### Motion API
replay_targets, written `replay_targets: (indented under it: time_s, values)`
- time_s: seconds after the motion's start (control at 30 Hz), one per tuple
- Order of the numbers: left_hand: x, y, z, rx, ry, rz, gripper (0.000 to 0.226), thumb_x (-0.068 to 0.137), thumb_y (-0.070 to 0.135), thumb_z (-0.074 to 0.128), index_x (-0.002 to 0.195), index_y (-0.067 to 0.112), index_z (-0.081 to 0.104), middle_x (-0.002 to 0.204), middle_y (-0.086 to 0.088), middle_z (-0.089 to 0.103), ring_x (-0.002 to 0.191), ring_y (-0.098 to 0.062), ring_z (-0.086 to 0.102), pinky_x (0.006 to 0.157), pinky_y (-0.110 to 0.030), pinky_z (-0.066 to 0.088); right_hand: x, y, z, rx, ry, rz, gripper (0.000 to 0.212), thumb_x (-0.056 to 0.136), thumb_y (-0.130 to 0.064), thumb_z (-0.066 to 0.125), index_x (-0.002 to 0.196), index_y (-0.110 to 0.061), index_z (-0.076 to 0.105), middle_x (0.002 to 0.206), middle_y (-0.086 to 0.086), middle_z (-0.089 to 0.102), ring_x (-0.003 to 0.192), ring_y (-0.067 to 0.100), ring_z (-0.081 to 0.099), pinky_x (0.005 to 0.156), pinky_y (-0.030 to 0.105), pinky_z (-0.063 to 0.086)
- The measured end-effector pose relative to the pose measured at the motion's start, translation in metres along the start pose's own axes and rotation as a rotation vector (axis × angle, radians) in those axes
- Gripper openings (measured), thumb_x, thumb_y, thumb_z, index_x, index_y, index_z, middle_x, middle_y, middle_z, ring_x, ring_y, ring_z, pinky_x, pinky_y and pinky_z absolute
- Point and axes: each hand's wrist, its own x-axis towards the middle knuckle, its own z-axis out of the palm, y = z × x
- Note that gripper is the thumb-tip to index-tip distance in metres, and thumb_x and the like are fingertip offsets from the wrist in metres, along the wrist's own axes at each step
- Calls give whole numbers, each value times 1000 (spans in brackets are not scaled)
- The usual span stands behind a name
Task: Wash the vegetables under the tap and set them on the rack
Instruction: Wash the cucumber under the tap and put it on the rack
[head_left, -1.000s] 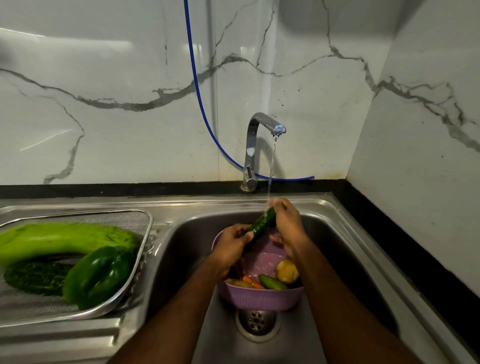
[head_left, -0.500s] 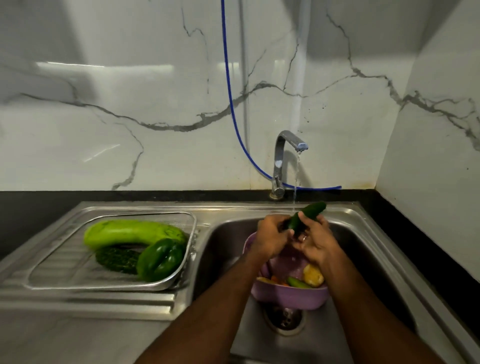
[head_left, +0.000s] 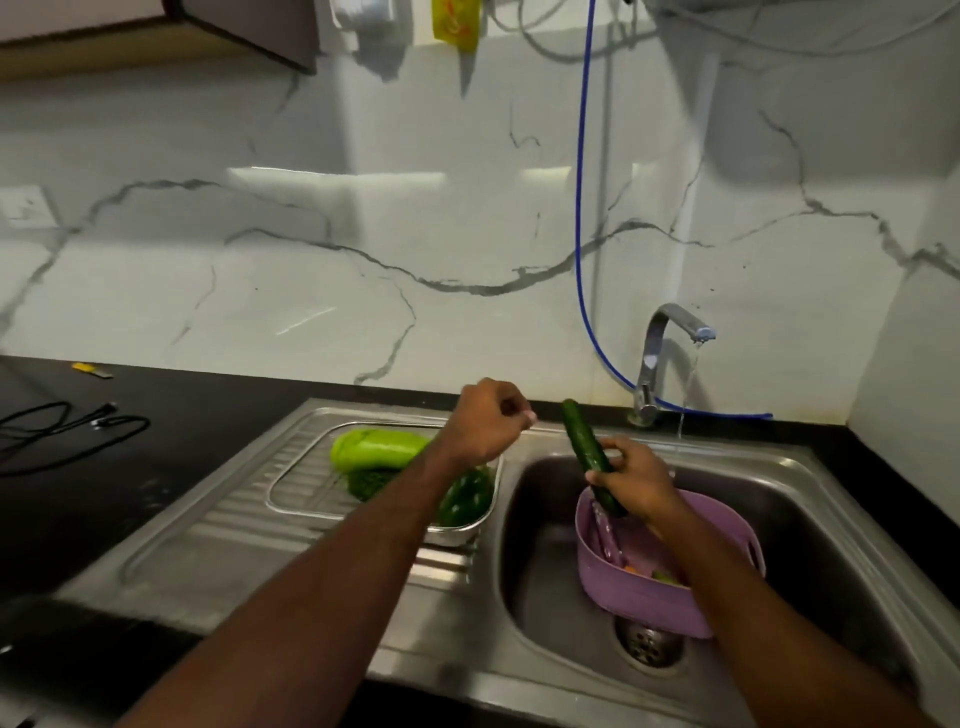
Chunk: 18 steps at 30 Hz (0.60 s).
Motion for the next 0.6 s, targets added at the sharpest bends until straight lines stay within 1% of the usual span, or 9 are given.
replay_targets:
  time_s: [0.03,0.07,0.13,0.17,0.23,0.33,0.43,0.5,0.6]
  values:
    - [-3,-9,-14,27,16,-8,8,84,22,75,87,14,78,83,1,75,79,-9,69,73,-17,51,-1,-16,5,-24,-10,-47,49,83,-5,81,127,-22,66,111,4,73,87,16,68,70,20,53]
    - [-7,-19,-27,55,23,-22,6,84,22,75,85,16,77,80,3,74,77,-7,67,69,-15,49,-1,-31,11,-70,-12,-97,48,81,-8,84,124,-22,68,111,4,74,89,16,70,72,22,56]
    - [-17,-40,-49,104,33,-48,5,84,21,75,79,20,74,74,6,70,71,-5,64,61,-11,42,2,-61,26,-136,-34,-184,50,75,-12,88,121,-19,72,112,3,76,99,16,70,90,27,55]
    - [-23,-50,-58,130,36,-65,7,84,20,75,77,20,73,72,6,69,68,-5,62,60,-13,41,3,-75,35,-151,-57,-218,51,73,-14,89,120,-18,74,112,2,76,100,15,70,94,27,54]
    - [-34,-67,-75,187,37,-107,8,83,20,75,77,15,74,71,3,69,66,-7,61,60,-18,40,4,-102,53,-206,-104,-278,51,71,-19,92,119,-21,75,111,-1,77,101,14,71,97,29,55]
    - [-49,-94,-94,219,18,-175,11,83,18,76,74,14,71,67,2,64,64,-10,58,52,-14,36,3,-134,82,-285,-180,-330,54,70,-20,93,121,-21,75,114,1,77,104,15,71,99,33,56]
    - [-62,-117,-110,221,15,-225,17,81,15,77,67,18,67,65,0,63,64,-13,58,52,-15,36,-2,-151,111,-352,-236,-341,52,73,-17,92,121,-22,75,116,2,76,105,16,70,97,32,56]
    - [-68,-126,-116,233,6,-245,16,81,14,78,68,16,69,64,2,62,62,-11,57,52,-16,36,-3,-153,126,-399,-266,-347,50,74,-17,92,121,-23,75,118,1,75,106,17,69,97,33,56]
    - [-75,-136,-122,249,7,-264,11,82,18,78,74,12,73,65,2,62,59,-4,53,50,-14,34,-5,-152,143,-457,-309,-340,47,73,-16,92,118,-23,77,118,1,75,106,18,69,97,36,57]
